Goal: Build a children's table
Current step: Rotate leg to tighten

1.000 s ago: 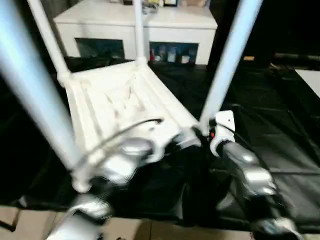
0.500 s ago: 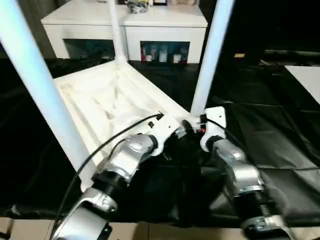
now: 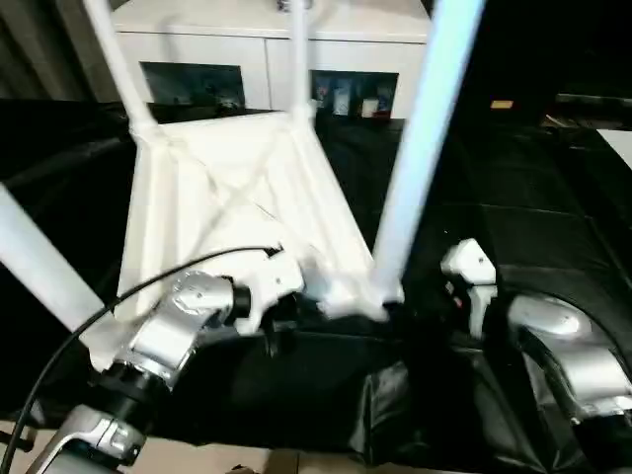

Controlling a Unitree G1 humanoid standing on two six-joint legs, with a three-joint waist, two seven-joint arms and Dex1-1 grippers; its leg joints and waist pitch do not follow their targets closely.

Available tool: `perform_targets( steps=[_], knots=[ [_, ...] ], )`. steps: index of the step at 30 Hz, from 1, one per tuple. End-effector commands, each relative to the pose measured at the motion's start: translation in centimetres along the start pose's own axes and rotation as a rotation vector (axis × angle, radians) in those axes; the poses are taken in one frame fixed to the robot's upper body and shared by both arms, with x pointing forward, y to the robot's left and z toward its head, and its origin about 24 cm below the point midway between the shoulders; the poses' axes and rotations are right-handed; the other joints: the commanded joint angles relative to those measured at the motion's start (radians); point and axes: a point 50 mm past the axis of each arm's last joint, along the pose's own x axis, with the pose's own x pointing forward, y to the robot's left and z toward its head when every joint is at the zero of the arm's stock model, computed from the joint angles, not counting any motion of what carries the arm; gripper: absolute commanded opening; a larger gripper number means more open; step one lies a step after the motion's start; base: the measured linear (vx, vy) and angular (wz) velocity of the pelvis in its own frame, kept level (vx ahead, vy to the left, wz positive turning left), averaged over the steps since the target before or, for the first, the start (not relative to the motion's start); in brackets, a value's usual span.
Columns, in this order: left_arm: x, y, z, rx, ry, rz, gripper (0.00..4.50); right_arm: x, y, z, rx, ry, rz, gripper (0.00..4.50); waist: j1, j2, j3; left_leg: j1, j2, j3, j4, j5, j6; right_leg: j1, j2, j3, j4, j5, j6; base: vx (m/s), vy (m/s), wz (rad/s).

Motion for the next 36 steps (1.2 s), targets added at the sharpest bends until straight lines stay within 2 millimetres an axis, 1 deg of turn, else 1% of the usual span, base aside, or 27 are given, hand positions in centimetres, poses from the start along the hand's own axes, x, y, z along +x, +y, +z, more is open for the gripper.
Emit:
perform_targets(
  steps=[1,2,3,5,7,8,9,13,15,16,17,18,22,26,28,29,31,32,33,34,35,36],
  knots=[
    [1.0,-0.9,0.3,0.008,-0.021,-0.077,0.00,0.1,0.1,0.3,-0.012,-0.006,0.033,3.66,-0.002,-0.012,-0.051,0.028,0.039,-0.010,-0.072,-0.216,0.076,0.037,-0.036,0.026,-0.053,-0.132,-0.264,0.000,0.000,0.00],
    [1.0,-0.9,0.3,0.009,-0.020,-0.077,0.00,0.1,0.1,0.2,-0.009,-0.005,0.035,3.66,0.001,-0.014,-0.050,0.028,0.039,-0.009,-0.073,-0.235,0.062,0.036,-0.037,0.027,-0.057,-0.174,-0.252,0.000,0.000,0.00],
    [1.0,-0.9,0.3,0.010,-0.020,-0.075,0.00,0.1,0.1,0.2,-0.008,-0.006,0.034,3.53,0.003,-0.015,-0.050,0.028,0.039,-0.010,-0.074,-0.241,0.051,0.036,-0.038,0.028,-0.058,-0.196,-0.241,0.000,0.000,0.00],
    [0.9,-0.8,0.4,0.007,-0.022,-0.074,0.00,0.0,0.0,0.2,0.002,-0.009,0.037,3.31,0.003,-0.016,-0.049,0.025,0.037,-0.011,-0.075,-0.244,0.041,0.036,-0.038,0.028,-0.058,-0.216,-0.227,0.000,0.000,0.00],
    [0.8,-0.8,0.3,0.010,-0.013,-0.075,0.00,-0.1,0.0,0.2,0.007,-0.004,0.047,3.26,0.003,-0.016,-0.051,0.023,0.036,-0.012,-0.074,-0.238,0.038,0.036,-0.037,0.028,-0.057,-0.216,-0.217,0.000,0.000,0.00],
    [0.7,-0.8,0.2,0.009,-0.012,-0.076,0.00,-0.2,0.0,0.1,0.009,-0.001,0.053,3.22,0.004,-0.016,-0.052,0.023,0.036,-0.012,-0.073,-0.232,0.039,0.037,-0.037,0.028,-0.056,-0.209,-0.216,0.000,0.000,0.00],
    [0.7,-0.8,0.2,0.010,-0.009,-0.073,0.00,-0.2,0.0,0.1,0.008,0.001,0.057,2.93,0.004,-0.017,-0.053,0.022,0.035,-0.012,-0.071,-0.220,0.044,0.037,-0.037,0.028,-0.054,-0.191,-0.219,0.000,0.000,0.00],
    [0.6,-0.7,0.1,0.006,-0.009,-0.073,0.00,-0.4,0.1,-0.1,0.018,0.006,0.065,2.74,0.005,-0.015,-0.056,0.021,0.035,-0.012,-0.068,-0.181,0.061,0.039,-0.036,0.026,-0.048,-0.135,-0.233,0.000,0.000,0.00],
    [0.6,-0.8,0.1,0.006,-0.008,-0.072,0.00,-0.5,0.1,-0.3,0.025,0.013,0.068,2.49,0.006,-0.016,-0.057,0.020,0.034,-0.011,-0.066,-0.169,0.071,0.040,-0.035,0.026,-0.046,-0.114,-0.242,0.000,0.000,0.00],
    [0.6,-0.8,0.0,0.006,-0.007,-0.071,0.00,-0.5,0.1,-0.4,0.028,0.018,0.068,2.40,0.007,-0.017,-0.057,0.021,0.034,-0.011,-0.065,-0.169,0.074,0.040,-0.035,0.026,-0.046,-0.115,-0.245,0.000,0.000,0.00],
    [0.6,-0.8,0.0,0.006,-0.007,-0.071,0.00,-0.5,0.1,-0.4,0.028,0.018,0.068,2.40,0.007,-0.017,-0.057,0.020,0.034,-0.011,-0.065,-0.170,0.074,0.041,-0.036,0.026,-0.046,-0.118,-0.245,0.000,0.000,0.00],
    [0.6,-0.8,-0.1,0.004,-0.005,-0.071,0.00,-0.6,0.2,-0.5,0.032,0.023,0.073,2.27,0.007,-0.016,-0.056,0.020,0.034,-0.011,-0.066,-0.176,0.073,0.040,-0.035,0.025,-0.048,-0.130,-0.243,0.000,0.000,0.00],
    [0.6,-0.8,-0.2,0.003,0.003,-0.072,0.00,-0.6,0.3,-0.7,0.040,0.031,0.077,2.15,0.007,-0.015,-0.055,0.022,0.035,-0.012,-0.067,-0.193,0.063,0.039,-0.036,0.025,-0.050,-0.158,-0.237,0.000,0.000,0.00],
    [0.5,-0.9,-0.5,-0.003,0.012,-0.068,0.00,-0.5,0.4,-1.1,0.056,0.039,0.071,2.08,0.006,-0.015,-0.056,0.021,0.035,-0.012,-0.067,-0.190,0.061,0.040,-0.035,0.025,-0.048,-0.144,-0.238,0.000,0.000,0.00],
    [0.6,-0.7,-0.7,-0.015,0.025,-0.047,0.00,-0.4,0.3,-1.5,0.077,0.047,0.045,2.07,0.006,-0.016,-0.056,0.021,0.034,-0.012,-0.066,-0.186,0.062,0.040,-0.035,0.025,-0.048,-0.141,-0.239,0.000,0.000,0.00],
    [1.0,-0.3,-0.8,-0.040,0.030,0.011,0.00,0.1,-0.1,-2.3,0.110,0.076,-0.055,2.07,0.005,-0.016,-0.055,0.021,0.034,-0.011,-0.067,-0.187,0.062,0.040,-0.035,0.025,-0.049,-0.146,-0.238,0.000,0.000,0.00],
    [1.3,0.0,-0.8,-0.063,0.029,0.062,0.00,0.5,-0.4,-2.9,0.138,0.098,-0.140,2.07,0.001,-0.014,-0.050,0.020,0.033,-0.011,-0.071,-0.218,0.045,0.036,-0.035,0.025,-0.055,-0.201,-0.230,0.000,0.000,0.00],
    [1.6,0.2,-0.8,-0.081,0.030,0.093,0.00,0.8,-0.5,-3.3,0.160,0.105,-0.184,2.06,-0.005,-0.017,-0.043,0.024,0.032,-0.011,-0.077,-0.277,0.020,0.030,-0.033,0.025,-0.065,-0.292,-0.212,0.000,0.000,0.00],
    [2.6,1.1,-0.4,-0.133,0.028,0.213,0.00,2.1,-0.5,-4.0,0.252,0.109,-0.353,2.06,-0.012,-0.020,-0.038,0.030,0.029,-0.015,-0.080,-0.350,-0.007,0.027,-0.034,0.022,-0.074,-0.408,-0.181,0.000,0.000,0.00],
    [2.9,1.2,-0.3,-0.146,0.027,0.238,0.00,2.4,-0.5,-4.0,0.274,0.109,-0.385,2.06,-0.017,-0.019,-0.032,0.034,0.028,-0.017,-0.083,-0.385,-0.021,0.021,-0.033,0.022,-0.082,-0.469,-0.164,-0.060,0.002,-0.01],
    [3.3,1.5,-0.1,-0.169,0.026,0.282,0.00,3.0,-0.4,-4.2,0.316,0.111,-0.442,2.06,-0.027,-0.018,-0.030,0.047,0.024,-0.024,-0.080,-0.452,-0.047,0.010,-0.037,0.017,-0.097,-0.589,-0.125,-0.077,0.005,-0.04],
    [3.8,1.9,0.2,-0.200,0.024,0.337,0.00,3.7,-0.3,-4.3,0.360,0.117,-0.509,2.05,-0.034,-0.021,-0.032,0.049,0.021,-0.035,-0.080,-0.490,-0.060,0.014,-0.038,0.007,-0.107,-0.666,-0.082,-0.077,0.005,-0.04]
  ],
)
